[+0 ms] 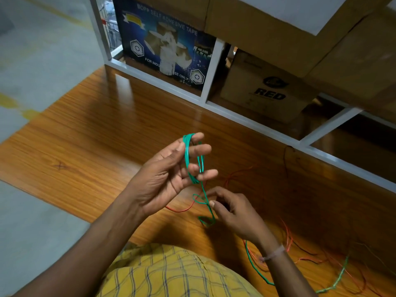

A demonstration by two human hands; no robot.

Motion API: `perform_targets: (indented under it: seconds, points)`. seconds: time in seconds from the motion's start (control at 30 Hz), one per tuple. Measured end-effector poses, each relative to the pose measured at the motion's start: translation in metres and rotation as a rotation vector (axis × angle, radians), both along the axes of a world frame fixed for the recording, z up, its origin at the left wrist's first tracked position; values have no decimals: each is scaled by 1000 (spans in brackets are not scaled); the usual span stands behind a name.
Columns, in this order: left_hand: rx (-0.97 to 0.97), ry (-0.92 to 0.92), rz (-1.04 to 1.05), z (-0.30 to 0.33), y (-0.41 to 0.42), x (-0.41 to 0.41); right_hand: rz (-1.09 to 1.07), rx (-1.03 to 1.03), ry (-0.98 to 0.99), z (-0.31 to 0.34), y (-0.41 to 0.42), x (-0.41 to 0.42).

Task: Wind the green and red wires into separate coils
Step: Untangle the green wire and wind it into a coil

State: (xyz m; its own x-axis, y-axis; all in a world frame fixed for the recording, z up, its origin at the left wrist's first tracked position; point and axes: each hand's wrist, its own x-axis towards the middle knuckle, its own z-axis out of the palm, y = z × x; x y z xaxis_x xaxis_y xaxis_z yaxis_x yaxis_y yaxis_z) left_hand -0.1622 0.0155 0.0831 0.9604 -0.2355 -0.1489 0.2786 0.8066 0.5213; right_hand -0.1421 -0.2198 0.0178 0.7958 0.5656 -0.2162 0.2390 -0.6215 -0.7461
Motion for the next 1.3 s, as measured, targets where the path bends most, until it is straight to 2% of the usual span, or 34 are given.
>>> perform_targets:
  seconds: [0.17,0.33,0.53,0.6,0.67,0.8,0.9,0.97,1.07,1.13,1.2,1.3]
  points:
    - [-12,12,-22,-1,-4,-3,63,9,2,7,3,0]
    - [-10,63,59,-7,-11,-5,32,80,-24,6,-1,-6]
    - [126,44,114,-19,-21,-3,59,243,141,15,12,-27]
    - [250,27,111,-26,-24,-4,74,298,213,20,12,-33]
    - [464,-43,102,-33,-27,-8,70,334,279,26,10,-34]
    - [1183,-421,21,-41,-27,-15,55,267,352,39,1,-31]
    - [1569,-615,-87,-42,-26,-15,9,156,396,47,-8,-24]
    - [1775,-668,-152,-40,-24,-14,-54,111,436,54,-14,-18]
    - [1909,-714,-251,-33,-15,-12,-91,45,477,70,-23,-12]
    - [1910,-745,-283,-32,-9,-13,-67,21,458,84,-30,-8]
    - [1846,-753,-316,-35,0,-12,-62,57,417,95,-36,-1]
    - [1686,-725,-476,-35,11,-17,-115,183,360,99,-41,8]
